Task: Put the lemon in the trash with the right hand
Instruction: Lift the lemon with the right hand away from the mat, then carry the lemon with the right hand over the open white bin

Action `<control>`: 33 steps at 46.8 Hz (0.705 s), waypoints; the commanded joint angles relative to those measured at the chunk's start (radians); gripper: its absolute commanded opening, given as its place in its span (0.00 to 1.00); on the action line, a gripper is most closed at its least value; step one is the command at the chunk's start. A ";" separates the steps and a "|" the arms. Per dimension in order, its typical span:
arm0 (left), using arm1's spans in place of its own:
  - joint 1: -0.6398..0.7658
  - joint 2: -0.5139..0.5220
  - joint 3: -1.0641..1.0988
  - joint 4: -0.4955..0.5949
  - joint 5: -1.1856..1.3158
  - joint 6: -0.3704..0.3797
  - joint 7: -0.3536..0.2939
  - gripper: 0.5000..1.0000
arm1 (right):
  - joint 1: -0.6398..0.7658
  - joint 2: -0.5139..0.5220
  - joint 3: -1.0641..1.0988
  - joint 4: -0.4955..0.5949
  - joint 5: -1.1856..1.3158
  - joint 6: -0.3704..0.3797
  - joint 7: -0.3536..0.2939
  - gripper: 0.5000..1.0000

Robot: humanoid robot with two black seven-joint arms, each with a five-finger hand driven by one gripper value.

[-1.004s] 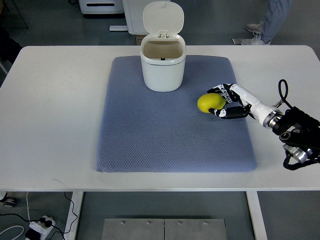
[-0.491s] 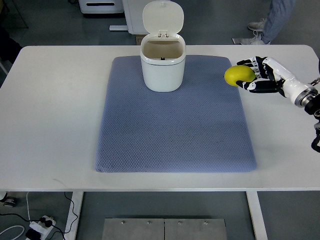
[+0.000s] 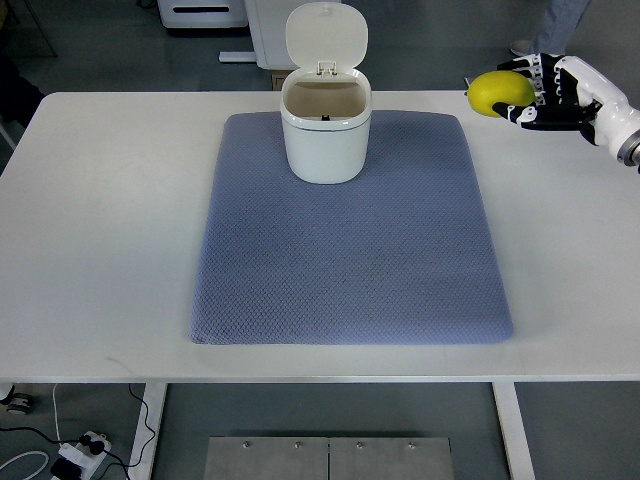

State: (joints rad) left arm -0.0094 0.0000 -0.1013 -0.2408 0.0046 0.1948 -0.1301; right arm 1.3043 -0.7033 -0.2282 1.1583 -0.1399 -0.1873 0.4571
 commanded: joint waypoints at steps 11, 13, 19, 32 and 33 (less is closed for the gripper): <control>-0.001 0.000 0.000 0.000 0.000 0.000 0.000 1.00 | 0.069 0.140 -0.003 -0.012 0.077 -0.014 -0.046 0.00; -0.001 0.000 0.000 0.000 0.000 0.000 0.000 1.00 | 0.076 0.162 -0.003 -0.017 0.086 -0.015 -0.051 0.00; 0.000 0.000 0.000 0.000 0.000 0.000 0.000 1.00 | 0.093 0.214 -0.005 -0.028 0.103 -0.032 -0.063 0.00; -0.001 0.000 0.000 0.000 0.000 0.000 0.000 1.00 | 0.102 0.360 -0.006 -0.140 0.121 -0.043 -0.110 0.00; 0.000 0.000 0.000 0.000 0.000 0.000 0.001 1.00 | 0.102 0.370 -0.008 -0.149 0.126 -0.043 -0.112 0.00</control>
State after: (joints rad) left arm -0.0097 0.0000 -0.1013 -0.2408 0.0045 0.1949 -0.1302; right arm 1.4043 -0.3628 -0.2338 1.0366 -0.0254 -0.2302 0.3509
